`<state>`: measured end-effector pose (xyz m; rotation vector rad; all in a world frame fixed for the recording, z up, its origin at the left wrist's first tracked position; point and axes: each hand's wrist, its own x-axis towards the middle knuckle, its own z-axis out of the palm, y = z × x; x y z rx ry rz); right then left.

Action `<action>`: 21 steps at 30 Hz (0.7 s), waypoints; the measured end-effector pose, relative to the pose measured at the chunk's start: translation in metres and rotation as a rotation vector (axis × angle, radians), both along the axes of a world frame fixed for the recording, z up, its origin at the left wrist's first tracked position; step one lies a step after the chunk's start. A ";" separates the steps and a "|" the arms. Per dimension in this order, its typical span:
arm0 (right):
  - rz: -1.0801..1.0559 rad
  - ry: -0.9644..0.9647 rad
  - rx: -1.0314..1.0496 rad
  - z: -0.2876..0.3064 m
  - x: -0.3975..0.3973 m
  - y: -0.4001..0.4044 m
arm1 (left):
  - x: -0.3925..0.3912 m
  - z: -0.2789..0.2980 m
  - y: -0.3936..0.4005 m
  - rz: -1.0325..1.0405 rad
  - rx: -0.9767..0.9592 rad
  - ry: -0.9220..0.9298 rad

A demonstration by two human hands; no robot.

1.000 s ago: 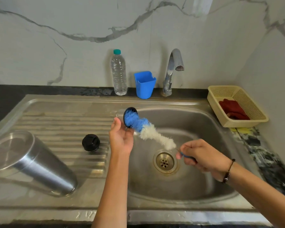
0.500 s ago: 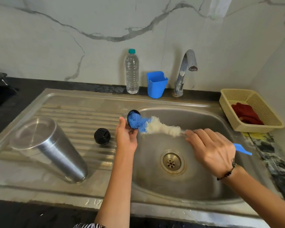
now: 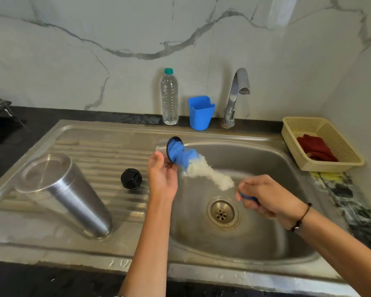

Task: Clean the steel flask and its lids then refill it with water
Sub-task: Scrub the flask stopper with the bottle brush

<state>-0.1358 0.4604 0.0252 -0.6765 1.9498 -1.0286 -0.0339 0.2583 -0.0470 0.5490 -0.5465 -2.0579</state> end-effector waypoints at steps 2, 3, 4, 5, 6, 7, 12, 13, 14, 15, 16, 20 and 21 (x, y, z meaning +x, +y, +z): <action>-0.025 -0.285 0.011 0.007 0.005 0.003 | 0.001 0.006 0.001 0.001 -0.044 0.038; -0.026 -0.309 0.018 0.008 0.006 0.004 | 0.001 0.009 0.001 0.005 -0.069 0.038; -0.024 -0.244 0.013 0.008 0.008 0.006 | 0.001 0.011 0.000 0.015 -0.087 0.026; -0.027 -0.104 -0.001 0.007 0.009 0.006 | 0.001 0.011 0.000 0.027 -0.095 0.007; -0.022 0.087 -0.020 0.006 0.008 0.007 | 0.001 0.010 -0.001 0.039 -0.092 -0.017; -0.003 0.303 -0.030 0.007 0.006 0.009 | 0.002 0.009 -0.001 0.056 -0.078 -0.041; 0.080 0.868 0.009 0.015 0.000 0.024 | 0.004 0.006 -0.001 0.125 -0.001 -0.078; 0.060 0.915 0.002 0.017 0.000 0.027 | 0.004 0.009 -0.001 0.129 0.000 -0.081; 0.039 0.964 -0.007 0.020 0.002 0.030 | 0.003 0.012 0.000 0.130 0.002 -0.081; 0.022 1.018 -0.012 0.022 0.003 0.032 | 0.003 0.014 0.001 0.131 0.006 -0.079; 0.008 1.074 -0.015 0.025 0.005 0.034 | 0.004 0.017 0.002 0.136 0.014 -0.076; -0.044 1.263 -0.030 0.041 0.008 0.045 | 0.010 0.019 -0.002 0.179 0.091 -0.057; -0.065 1.279 -0.044 0.043 0.009 0.047 | 0.012 0.019 -0.003 0.179 0.108 -0.041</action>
